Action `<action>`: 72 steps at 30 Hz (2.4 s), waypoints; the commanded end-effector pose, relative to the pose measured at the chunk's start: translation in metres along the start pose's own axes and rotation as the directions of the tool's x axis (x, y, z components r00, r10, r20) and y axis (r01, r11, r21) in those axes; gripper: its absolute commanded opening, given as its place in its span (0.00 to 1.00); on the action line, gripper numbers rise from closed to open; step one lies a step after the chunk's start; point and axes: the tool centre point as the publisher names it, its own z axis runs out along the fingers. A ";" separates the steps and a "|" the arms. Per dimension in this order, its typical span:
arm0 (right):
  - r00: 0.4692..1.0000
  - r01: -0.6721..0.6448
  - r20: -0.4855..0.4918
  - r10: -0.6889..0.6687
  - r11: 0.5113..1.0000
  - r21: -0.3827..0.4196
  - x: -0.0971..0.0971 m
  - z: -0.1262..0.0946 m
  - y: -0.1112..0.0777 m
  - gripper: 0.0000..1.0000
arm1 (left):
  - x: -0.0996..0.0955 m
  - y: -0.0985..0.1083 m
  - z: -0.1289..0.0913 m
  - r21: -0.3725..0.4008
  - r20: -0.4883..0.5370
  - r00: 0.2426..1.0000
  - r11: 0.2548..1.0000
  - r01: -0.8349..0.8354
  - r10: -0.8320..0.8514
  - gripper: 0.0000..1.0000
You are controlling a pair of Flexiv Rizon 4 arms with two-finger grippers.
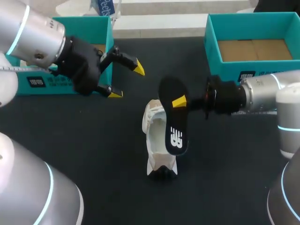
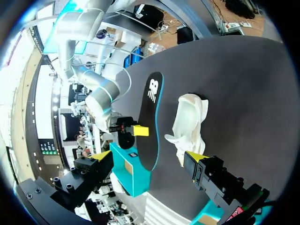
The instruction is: Take the shoe out of the shoebox, open the shoe tongue, remove and reinsert the insole, then place the shoe into the shoebox
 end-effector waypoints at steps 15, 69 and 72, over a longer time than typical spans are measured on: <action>0.995 0.029 -0.090 -0.033 0.999 -0.037 0.016 0.007 -0.005 0.00 | 0.029 0.019 0.033 0.023 0.393 0.919 0.999 0.027 -0.034 1.00; 0.993 0.028 -0.109 -0.037 0.996 -0.081 0.010 0.031 -0.011 0.00 | -0.011 0.008 0.139 0.100 0.572 0.819 0.995 -0.014 -0.046 0.13; 0.993 0.027 -0.109 -0.036 0.996 -0.079 0.010 0.031 -0.011 0.00 | -0.010 0.008 0.141 0.102 0.568 0.821 0.995 -0.012 -0.049 0.00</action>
